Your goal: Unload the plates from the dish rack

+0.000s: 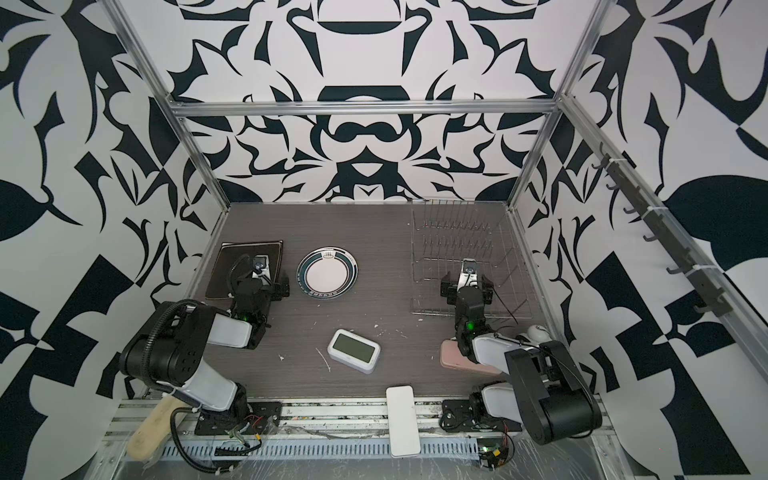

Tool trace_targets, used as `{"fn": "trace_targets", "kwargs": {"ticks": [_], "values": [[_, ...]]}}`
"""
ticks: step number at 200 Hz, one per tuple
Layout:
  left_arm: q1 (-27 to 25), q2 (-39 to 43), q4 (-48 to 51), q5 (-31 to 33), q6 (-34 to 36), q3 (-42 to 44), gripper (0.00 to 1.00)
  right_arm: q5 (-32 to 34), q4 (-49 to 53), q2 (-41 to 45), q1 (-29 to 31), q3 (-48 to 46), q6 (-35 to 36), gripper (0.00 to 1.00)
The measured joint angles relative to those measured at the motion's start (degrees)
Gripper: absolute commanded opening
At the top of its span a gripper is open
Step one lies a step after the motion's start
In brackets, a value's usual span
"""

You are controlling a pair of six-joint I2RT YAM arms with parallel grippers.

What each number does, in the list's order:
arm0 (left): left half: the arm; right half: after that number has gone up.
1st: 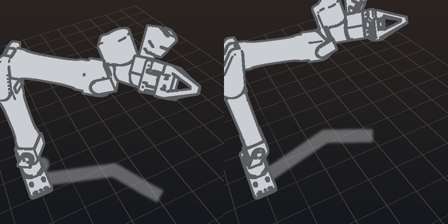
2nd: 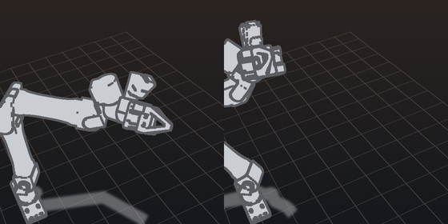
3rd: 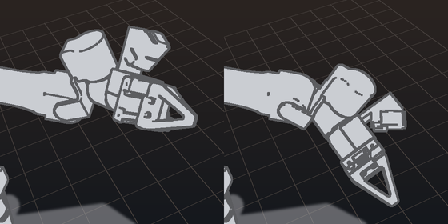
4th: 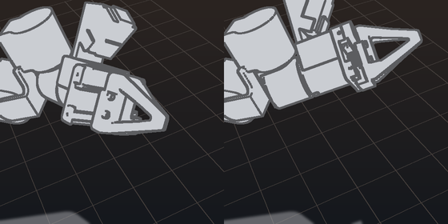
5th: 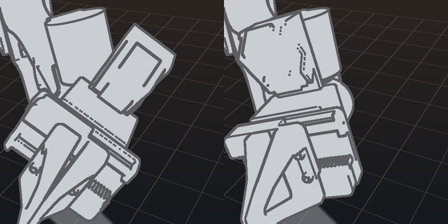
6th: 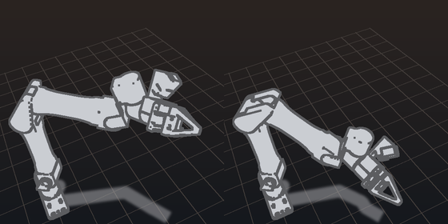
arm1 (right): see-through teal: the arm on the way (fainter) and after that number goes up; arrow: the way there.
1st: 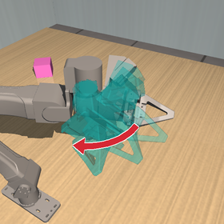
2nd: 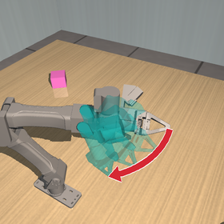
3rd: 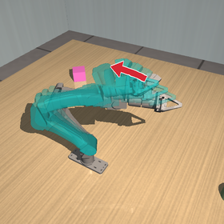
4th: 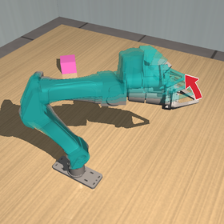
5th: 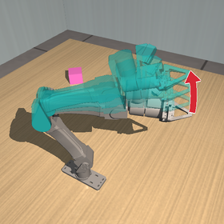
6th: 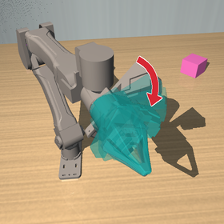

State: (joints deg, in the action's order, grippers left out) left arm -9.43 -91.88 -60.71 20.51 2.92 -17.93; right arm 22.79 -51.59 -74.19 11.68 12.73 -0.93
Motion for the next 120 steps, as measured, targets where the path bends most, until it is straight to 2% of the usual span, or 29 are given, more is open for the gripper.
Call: {"fn": "trace_targets", "kwargs": {"ticks": [35,99,120], "values": [[0.0,0.0,0.2,0.0,0.0,0.0,0.99,-0.8,-5.5,-3.1,-0.1,-0.2,1.4,1.0],[0.0,0.0,0.3,0.0,0.0,0.0,0.99,-1.6,-25.1,-14.1,-0.5,-0.4,3.5,1.0],[0.0,0.0,0.4,0.0,0.0,0.0,0.99,-1.8,-25.3,-14.6,-0.5,0.2,3.7,1.0]]}}
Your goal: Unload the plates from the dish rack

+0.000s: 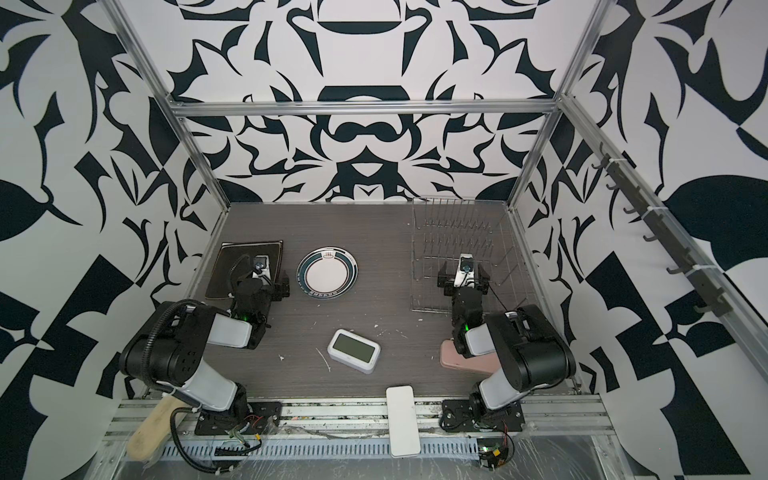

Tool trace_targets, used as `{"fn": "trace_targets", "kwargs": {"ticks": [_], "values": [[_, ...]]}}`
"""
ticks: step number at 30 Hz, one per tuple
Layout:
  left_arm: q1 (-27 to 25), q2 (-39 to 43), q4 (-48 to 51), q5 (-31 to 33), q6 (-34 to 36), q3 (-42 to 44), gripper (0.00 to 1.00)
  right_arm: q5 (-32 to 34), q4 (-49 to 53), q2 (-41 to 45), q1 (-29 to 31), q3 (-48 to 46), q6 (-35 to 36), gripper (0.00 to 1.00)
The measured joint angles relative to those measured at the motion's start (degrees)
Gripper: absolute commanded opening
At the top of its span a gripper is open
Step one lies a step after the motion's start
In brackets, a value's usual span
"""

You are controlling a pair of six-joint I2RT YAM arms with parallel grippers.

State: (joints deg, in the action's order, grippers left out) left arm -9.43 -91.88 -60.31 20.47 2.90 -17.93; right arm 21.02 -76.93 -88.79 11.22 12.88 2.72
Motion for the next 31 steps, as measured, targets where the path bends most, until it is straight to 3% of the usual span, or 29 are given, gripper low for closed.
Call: {"fn": "trace_targets", "kwargs": {"ticks": [9,31], "values": [[0.0,0.0,0.1,0.0,0.0,0.0,0.99,0.9,11.9,-0.3,-0.5,5.5,-0.6,1.0],[0.0,0.0,0.1,0.0,0.0,0.0,0.99,0.6,14.5,-0.2,-1.4,6.5,-1.4,1.0]]}}
